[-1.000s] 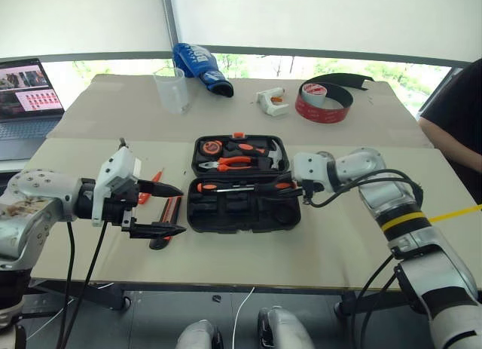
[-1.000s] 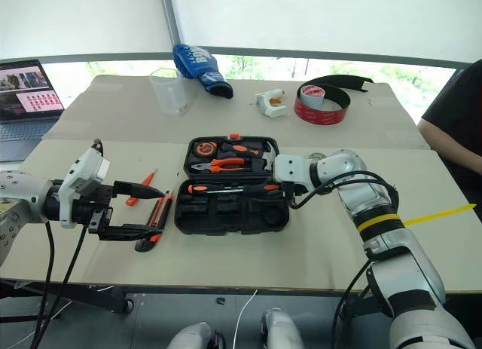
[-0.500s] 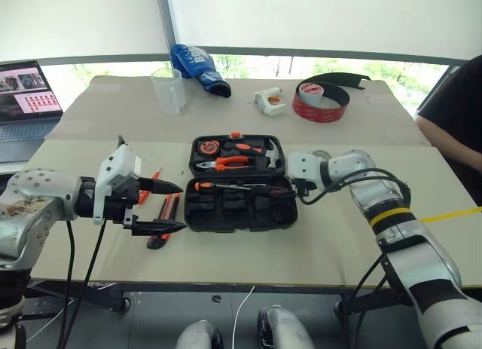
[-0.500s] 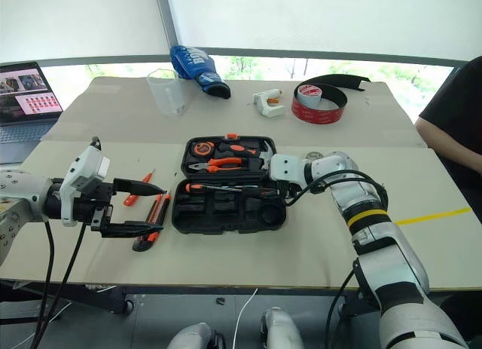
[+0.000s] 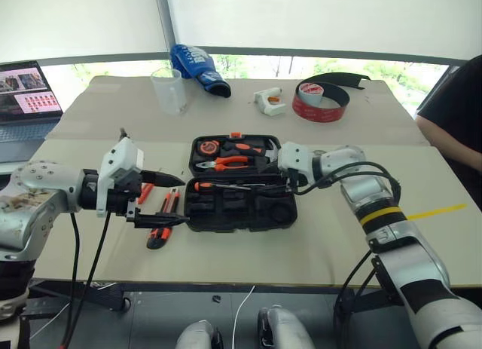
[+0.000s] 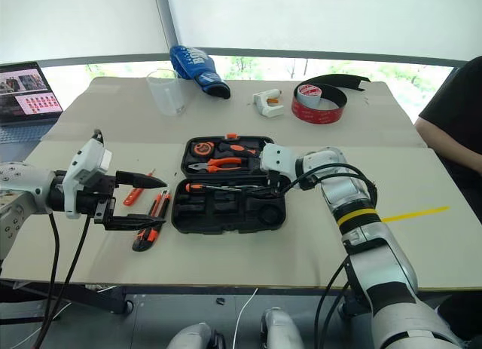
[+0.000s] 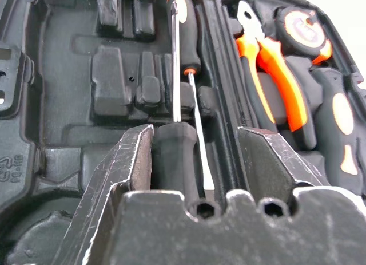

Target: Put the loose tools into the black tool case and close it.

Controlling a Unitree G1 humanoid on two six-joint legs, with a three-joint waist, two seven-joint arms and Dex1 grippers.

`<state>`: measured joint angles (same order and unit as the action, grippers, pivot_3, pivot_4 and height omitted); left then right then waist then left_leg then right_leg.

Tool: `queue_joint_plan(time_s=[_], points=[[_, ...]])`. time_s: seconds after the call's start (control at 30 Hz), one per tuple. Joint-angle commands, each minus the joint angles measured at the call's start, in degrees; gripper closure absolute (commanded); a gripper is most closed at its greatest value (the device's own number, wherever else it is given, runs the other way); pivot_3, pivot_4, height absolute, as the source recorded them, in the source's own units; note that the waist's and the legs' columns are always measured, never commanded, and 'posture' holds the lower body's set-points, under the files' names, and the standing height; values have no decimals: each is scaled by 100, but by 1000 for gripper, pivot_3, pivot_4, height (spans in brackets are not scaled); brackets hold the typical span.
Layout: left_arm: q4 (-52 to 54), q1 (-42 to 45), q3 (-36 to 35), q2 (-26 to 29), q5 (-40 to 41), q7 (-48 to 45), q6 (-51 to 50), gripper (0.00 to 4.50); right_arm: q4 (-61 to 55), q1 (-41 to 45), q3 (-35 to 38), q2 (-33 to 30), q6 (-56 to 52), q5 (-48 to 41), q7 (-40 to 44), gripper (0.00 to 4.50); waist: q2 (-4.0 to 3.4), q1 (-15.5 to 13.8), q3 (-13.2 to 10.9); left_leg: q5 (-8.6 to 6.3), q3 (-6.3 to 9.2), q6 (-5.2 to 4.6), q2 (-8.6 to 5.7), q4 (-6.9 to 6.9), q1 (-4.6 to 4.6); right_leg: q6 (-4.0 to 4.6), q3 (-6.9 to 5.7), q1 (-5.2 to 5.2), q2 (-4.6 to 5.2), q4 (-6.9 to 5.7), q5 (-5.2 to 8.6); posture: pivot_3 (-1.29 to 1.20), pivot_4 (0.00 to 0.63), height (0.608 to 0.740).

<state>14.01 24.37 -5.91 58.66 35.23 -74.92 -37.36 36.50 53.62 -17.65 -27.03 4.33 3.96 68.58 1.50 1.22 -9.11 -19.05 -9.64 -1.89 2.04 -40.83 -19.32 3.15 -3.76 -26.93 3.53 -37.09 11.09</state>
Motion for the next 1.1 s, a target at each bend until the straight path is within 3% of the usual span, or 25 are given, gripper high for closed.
queue_joint_plan(time_s=[0.03, 0.2, 0.23, 0.4, 0.73, 1.07, 1.1], points=[[28, 121, -55, 53, -19, -28, 131, 0, 161, 74, 0, -30, -91, 131, -76, 1204, 0, -2, 0, 0, 0, 0, 0, 0, 0, 0, 0, 0, 0, 0, 0, 0, 150, 730], [12, 135, -53, 71, -56, -43, 151, 0, 383, 120, -45, 13, -148, 235, -91, 1204, 0, 0, 0, 0, -1, 0, 1, 0, 2, 0, 2, 0, -2, -2, 0, 0, 150, 730], [20, 130, -59, 71, -59, -41, 150, 0, 403, 115, -53, 19, -140, 243, -85, 2221, 0, 0, 0, 0, 0, 1, 1, 0, 3, 0, 2, 0, -2, -2, 0, 0, 150, 730], [24, 115, -98, 72, -86, -34, 159, 0, 299, 77, -28, 47, -155, 165, 111, 3705, 0, 0, 0, 0, 0, 1, 1, 1, 0, 1, 1, -2, -2, -1, 0, 0, 150, 730], [-49, 131, -83, 57, -143, -19, 250, 0, -270, 21, 123, 76, -29, -171, 492, 3706, 0, 9, 0, 0, 1, 1, 3, 3, 0, 3, 0, -4, -4, -1, 2, 0, 150, 730], [-157, 249, -1, 14, -199, -14, 332, 0, 183, 170, -95, 10, 542, 355, 122, 3706, 0, 7, 0, 0, -2, 1, 1, 2, -1, 3, 2, -6, -2, -3, 2, 0, 150, 730], [-159, 259, 4, 11, -202, -12, 334, 0, 213, 192, -86, 13, 549, 364, 103, 3206, 0, 8, 0, 0, -2, 1, 1, 2, 0, 3, 2, -6, -2, -3, 2, 0, 150, 730]])
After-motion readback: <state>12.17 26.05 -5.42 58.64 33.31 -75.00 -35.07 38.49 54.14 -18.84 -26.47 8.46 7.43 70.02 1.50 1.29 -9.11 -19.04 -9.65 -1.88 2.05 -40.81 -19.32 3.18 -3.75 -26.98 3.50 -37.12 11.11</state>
